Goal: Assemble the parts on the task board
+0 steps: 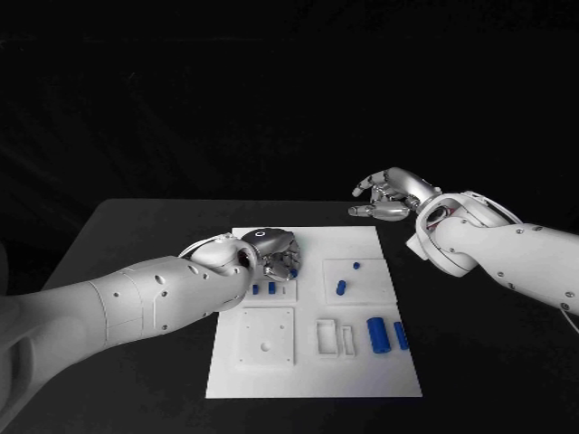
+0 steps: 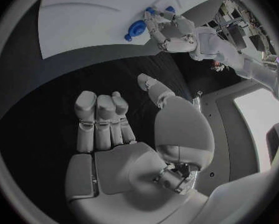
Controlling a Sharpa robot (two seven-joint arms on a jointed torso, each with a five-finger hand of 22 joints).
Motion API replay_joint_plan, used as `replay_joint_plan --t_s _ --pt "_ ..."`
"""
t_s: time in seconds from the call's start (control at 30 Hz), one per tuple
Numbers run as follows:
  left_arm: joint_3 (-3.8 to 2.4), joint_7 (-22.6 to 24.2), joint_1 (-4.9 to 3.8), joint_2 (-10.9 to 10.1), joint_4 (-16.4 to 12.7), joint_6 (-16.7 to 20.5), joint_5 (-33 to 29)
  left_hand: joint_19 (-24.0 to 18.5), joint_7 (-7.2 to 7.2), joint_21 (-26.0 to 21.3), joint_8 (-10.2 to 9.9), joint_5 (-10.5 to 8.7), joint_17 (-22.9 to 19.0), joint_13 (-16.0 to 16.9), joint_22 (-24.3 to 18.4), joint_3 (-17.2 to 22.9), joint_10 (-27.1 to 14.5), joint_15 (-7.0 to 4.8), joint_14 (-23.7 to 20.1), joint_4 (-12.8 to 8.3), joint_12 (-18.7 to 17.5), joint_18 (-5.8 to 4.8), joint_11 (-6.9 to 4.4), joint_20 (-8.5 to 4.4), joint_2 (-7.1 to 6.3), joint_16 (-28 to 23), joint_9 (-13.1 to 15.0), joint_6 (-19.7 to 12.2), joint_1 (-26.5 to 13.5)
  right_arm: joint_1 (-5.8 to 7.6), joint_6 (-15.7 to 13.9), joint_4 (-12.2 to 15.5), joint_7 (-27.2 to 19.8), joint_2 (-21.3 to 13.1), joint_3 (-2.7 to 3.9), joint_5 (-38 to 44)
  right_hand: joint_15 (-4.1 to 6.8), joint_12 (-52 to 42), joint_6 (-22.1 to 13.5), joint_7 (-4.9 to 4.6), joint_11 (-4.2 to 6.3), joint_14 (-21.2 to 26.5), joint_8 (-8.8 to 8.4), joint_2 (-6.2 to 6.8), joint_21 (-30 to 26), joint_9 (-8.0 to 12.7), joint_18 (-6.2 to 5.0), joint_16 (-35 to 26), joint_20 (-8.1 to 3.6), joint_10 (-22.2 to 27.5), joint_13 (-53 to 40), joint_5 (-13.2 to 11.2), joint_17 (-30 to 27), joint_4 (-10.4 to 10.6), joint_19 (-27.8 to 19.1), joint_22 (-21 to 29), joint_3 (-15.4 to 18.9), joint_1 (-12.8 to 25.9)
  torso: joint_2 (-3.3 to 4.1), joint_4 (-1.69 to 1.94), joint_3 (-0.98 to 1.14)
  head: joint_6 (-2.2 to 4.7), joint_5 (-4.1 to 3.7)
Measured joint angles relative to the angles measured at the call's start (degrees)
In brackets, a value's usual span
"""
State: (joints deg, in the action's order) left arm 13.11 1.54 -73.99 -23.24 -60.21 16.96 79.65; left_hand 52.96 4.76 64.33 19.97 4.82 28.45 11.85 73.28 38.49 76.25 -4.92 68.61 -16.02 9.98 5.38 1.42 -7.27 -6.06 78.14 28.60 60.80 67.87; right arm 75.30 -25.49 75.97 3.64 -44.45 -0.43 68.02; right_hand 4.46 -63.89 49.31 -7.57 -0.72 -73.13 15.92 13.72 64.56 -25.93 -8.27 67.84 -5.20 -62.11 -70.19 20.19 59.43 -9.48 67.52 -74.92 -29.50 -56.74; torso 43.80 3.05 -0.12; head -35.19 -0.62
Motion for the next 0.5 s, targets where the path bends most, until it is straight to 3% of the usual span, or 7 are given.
replay_joint_plan --t_s 0.33,0.4,0.5 --pt "-0.19 0.1 0.38 -1.9 -0.9 1.4 -3.1 0.2 -0.28 0.0 0.0 0.66 -0.1 0.0 -0.1 0.0 0.4 0.0 0.4 0.0 0.0 0.06 0.0 -0.18 0.2 0.0 0.3 0.3 -0.2 0.0 0.0 -0.1 -0.1 0.0 0.0 0.0 0.0 0.0 0.0 0.0 0.0 0.0 0.0 0.0 0.0 0.0 0.0 0.0 -0.12 0.0 0.0 0.0 0.0 0.0 0.1 0.0 0.0 0.0 0.02 0.01 -0.03 0.34 0.05" --pt "-0.56 0.1 0.58 -2.4 -1.1 1.5 -4.1 0.2 -0.28 0.0 0.0 0.66 -0.1 0.0 -0.1 0.1 0.4 0.0 0.4 0.1 0.0 0.06 0.0 -0.18 0.17 0.0 0.3 0.3 -0.3 0.0 0.0 -0.1 -0.1 0.0 0.0 0.0 0.06 0.0 0.0 0.0 0.0 -0.1 0.0 0.0 0.0 0.0 0.0 0.0 -0.12 0.0 0.0 0.0 0.0 0.0 0.1 0.0 0.0 0.0 0.03 0.02 -0.04 0.4 0.09" --pt "-1.7 0.1 0.85 -3.0 -1.2 1.4 -5.2 0.2 -0.28 0.0 0.0 0.66 -0.1 0.0 -0.1 0.1 0.4 0.0 0.4 0.1 0.0 0.05 0.0 -0.18 0.16 0.0 0.3 0.3 -0.3 0.0 0.0 -0.2 -0.1 0.0 0.0 0.0 0.15 0.0 0.0 0.0 0.0 -0.2 0.0 0.0 0.0 0.0 0.0 0.0 -0.11 0.0 0.1 0.0 0.0 0.0 0.1 0.0 0.0 0.0 0.03 0.03 -0.04 0.47 0.13"
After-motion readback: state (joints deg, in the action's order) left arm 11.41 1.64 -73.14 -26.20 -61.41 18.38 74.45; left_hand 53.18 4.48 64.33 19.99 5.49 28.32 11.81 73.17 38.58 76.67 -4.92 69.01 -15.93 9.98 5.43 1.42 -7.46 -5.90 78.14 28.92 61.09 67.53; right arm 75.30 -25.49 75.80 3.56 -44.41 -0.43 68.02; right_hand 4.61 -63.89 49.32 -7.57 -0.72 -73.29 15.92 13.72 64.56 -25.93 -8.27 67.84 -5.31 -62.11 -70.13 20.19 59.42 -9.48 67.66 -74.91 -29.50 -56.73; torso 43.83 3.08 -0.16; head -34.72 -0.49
